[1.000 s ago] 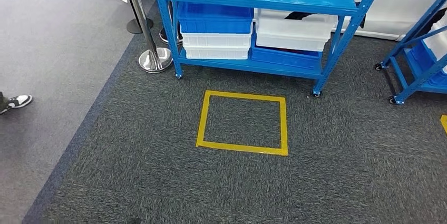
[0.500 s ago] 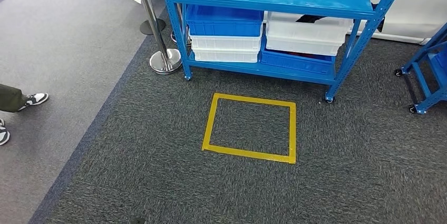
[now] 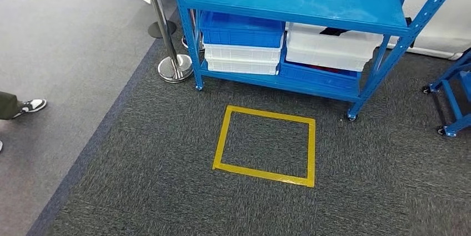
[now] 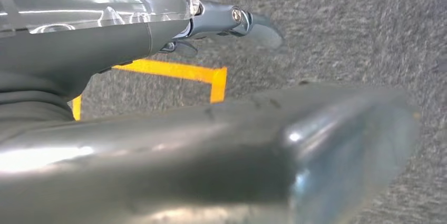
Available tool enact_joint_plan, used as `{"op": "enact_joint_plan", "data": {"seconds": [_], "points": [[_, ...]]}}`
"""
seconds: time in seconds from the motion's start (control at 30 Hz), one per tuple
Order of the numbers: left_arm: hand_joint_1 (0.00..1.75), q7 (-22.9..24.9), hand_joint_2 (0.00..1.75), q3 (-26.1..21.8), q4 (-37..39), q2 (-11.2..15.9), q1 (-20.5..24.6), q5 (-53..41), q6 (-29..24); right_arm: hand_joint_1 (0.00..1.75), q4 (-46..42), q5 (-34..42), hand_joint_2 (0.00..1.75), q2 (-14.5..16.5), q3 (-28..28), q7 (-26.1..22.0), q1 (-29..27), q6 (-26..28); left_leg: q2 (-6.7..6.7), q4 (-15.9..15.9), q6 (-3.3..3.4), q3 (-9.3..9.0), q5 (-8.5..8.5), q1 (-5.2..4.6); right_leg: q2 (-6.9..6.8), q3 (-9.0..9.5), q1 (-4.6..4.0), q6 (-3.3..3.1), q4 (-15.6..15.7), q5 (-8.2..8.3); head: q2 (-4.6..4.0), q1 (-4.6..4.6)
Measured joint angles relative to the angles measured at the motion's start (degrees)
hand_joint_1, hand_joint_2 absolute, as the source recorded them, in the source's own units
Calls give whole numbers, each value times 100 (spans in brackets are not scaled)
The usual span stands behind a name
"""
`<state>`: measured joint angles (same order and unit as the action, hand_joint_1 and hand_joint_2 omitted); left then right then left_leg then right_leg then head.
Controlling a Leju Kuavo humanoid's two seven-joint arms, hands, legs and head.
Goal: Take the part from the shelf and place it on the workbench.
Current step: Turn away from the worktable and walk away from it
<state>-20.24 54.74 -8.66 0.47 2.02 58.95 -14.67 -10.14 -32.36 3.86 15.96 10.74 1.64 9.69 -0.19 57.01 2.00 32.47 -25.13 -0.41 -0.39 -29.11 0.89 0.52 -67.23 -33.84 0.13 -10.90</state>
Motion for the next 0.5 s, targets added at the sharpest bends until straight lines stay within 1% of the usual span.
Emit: {"op": "enact_joint_plan", "data": {"seconds": [0.03, 0.07, 0.1, 0.13, 0.17, 0.2, 0.23, 0.27, 0.3, 0.33, 0.37, 0.4, 0.43, 0.47, 0.5], "points": [[0, 0, 0, -1, 0, -3, 3, 0, 1, 0, -1, -1, 0, -1, 0, 1, 1, -1, -5, -17, 12, -72, -48, 6, 15, -254, 2, 14, -323, -128, 0, 0], [0, -1, 0, -1, 0, -6, 6, -1, 3, 0, -1, -1, 0, -1, 0, 2, 0, -2, -15, -20, 11, -140, -104, 7, 23, -498, 11, 35, -576, -276, 0, 0], [0, -1, 0, -1, 0, -10, 3, -1, 9, 0, -1, -1, 0, -2, 0, 8, -5, -3, -27, -20, 5, -216, -166, 9, 25, -686, 23, 58, -703, -383, 0, -1], [0, -1, 0, -1, 0, -16, -4, -3, 16, 0, 0, -1, 0, -4, 1, 18, -12, -3, -42, -19, -9, -303, -233, 15, 25, -796, 34, 76, -670, -394, 0, -1], [0, -2, 0, -1, 0, -22, -11, -5, 25, 0, 0, 1, 0, -7, 1, 27, -24, -3, -56, -17, -31, -400, -304, 24, 24, -829, 43, 91, -473, -260, 0, 0], [0, -2, 0, -1, 0, -27, -17, -7, 33, 0, 1, 4, 0, -10, 2, 37, -40, -3, -66, -13, -59, -491, -380, 35, 24, -809, 53, 103, -163, 14, 0, 0], [0, -2, 0, -1, 0, -31, -19, -10, 39, 0, 7, 10, 0, -11, 4, 44, -65, -4, -72, 4, -95, -578, -463, 39, 21, -784, 60, 102, 161, 367, -1, 0], [0, -2, 0, -1, 0, -33, -14, -11, 46, 0, 13, 15, 0, -11, 8, 47, -82, -4, -78, 18, -132, -632, -537, 38, 18, -761, 54, 73, 409, 612, -1, 2], [0, -2, 0, -1, 0, -32, -8, -14, 53, 0, 19, 20, 0, -11, 11, 49, -88, -3, -77, 24, -172, -662, -605, 32, 18, -754, 46, 28, 544, 784, -1, 1], [0, -2, 0, -1, 0, -32, -2, -15, 61, 0, 24, 24, 0, -10, 16, 51, -88, -3, -78, 49, -212, -694, -643, 24, 21, -754, 37, -30, 586, 831, -1, -1], [0, -3, 0, 0, 0, -32, 6, -16, 68, 0, 24, 25, 0, -9, 18, 51, -78, -2, -78, 70, -246, -709, -653, 21, 28, -725, 29, -90, 588, 776, -1, -2], [0, -4, 0, 1, 0, -28, 10, -18, 75, 0, 24, 25, 0, -5, 19, 52, -75, -1, -72, 141, -276, -714, -649, 24, 33, -675, 36, -132, 604, 772, 0, -4], [0, -6, 0, 1, 0, -26, 15, -19, 81, 0, 24, 25, 0, -2, 20, 53, -77, -1, -65, 306, -302, -668, -625, 29, 34, -611, 46, -169, 625, 735, 0, -4], [0, -9, 0, 1, 0, -23, 21, -19, 86, 0, 24, 25, 0, 1, 20, 54, -79, 0, -54, 548, -326, -543, -630, 39, 32, -540, 53, -201, 643, 696, 0, -5], [0, -11, 0, 1, 0, -20, 26, -20, 91, 0, 24, 25, 0, 2, 21, 54, -79, 0, -42, 875, -354, -347, -684, 53, 30, -473, 56, -222, 663, 654, 0, -7]]}}
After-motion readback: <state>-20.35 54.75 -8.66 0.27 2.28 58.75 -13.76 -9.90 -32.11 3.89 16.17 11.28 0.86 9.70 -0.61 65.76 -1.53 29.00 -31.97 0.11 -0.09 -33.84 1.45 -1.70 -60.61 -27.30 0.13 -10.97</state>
